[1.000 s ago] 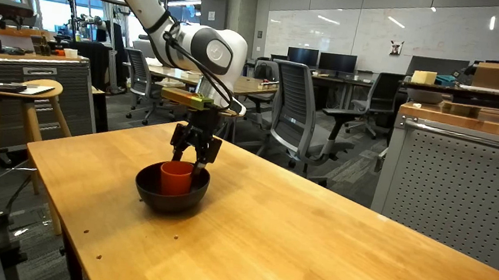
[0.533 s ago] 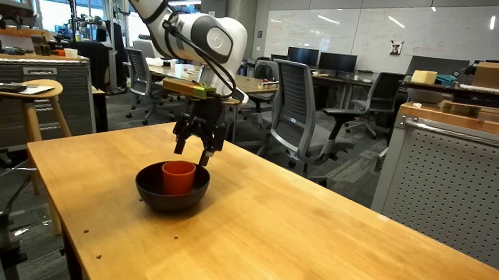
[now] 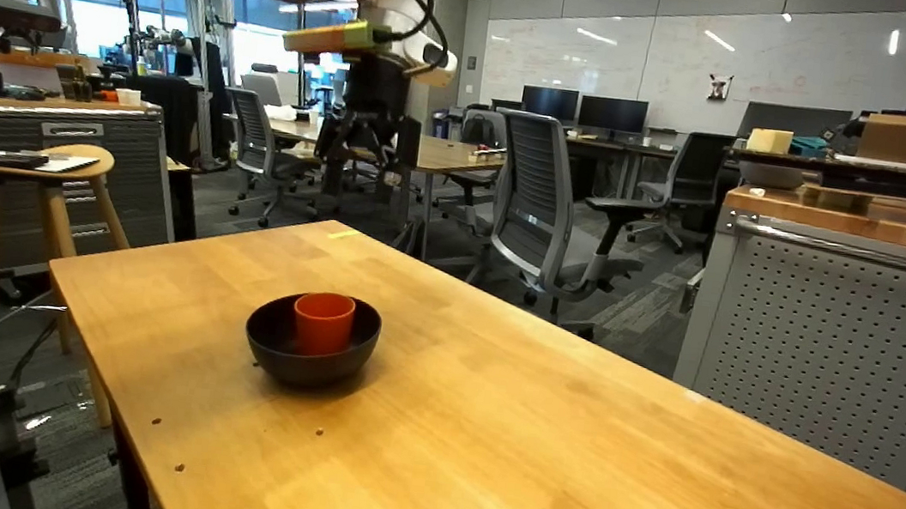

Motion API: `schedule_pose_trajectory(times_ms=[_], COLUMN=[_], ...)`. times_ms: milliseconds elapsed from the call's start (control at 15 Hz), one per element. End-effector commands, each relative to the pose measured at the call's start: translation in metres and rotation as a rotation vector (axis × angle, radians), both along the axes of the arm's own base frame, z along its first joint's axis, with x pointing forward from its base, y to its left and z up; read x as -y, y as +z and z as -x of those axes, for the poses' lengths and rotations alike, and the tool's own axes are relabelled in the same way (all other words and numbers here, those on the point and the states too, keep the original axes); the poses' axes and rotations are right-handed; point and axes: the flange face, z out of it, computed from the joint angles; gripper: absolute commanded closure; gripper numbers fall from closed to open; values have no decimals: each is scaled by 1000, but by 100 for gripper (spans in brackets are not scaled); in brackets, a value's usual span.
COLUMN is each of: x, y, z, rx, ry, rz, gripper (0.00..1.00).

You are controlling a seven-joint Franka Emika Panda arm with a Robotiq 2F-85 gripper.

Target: Put the orange cup inside the black bowl

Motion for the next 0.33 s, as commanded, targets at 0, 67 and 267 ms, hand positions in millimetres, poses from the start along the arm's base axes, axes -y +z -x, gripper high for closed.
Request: schedule_pose_trajectory(times_ms=[0, 67, 267], x=[10, 3, 7], y=[44, 26, 42], z=[28, 12, 22], rx=[-58, -28, -44], ry=[-25, -9, -20], rz=[16, 12, 16], gripper=[0, 0, 0])
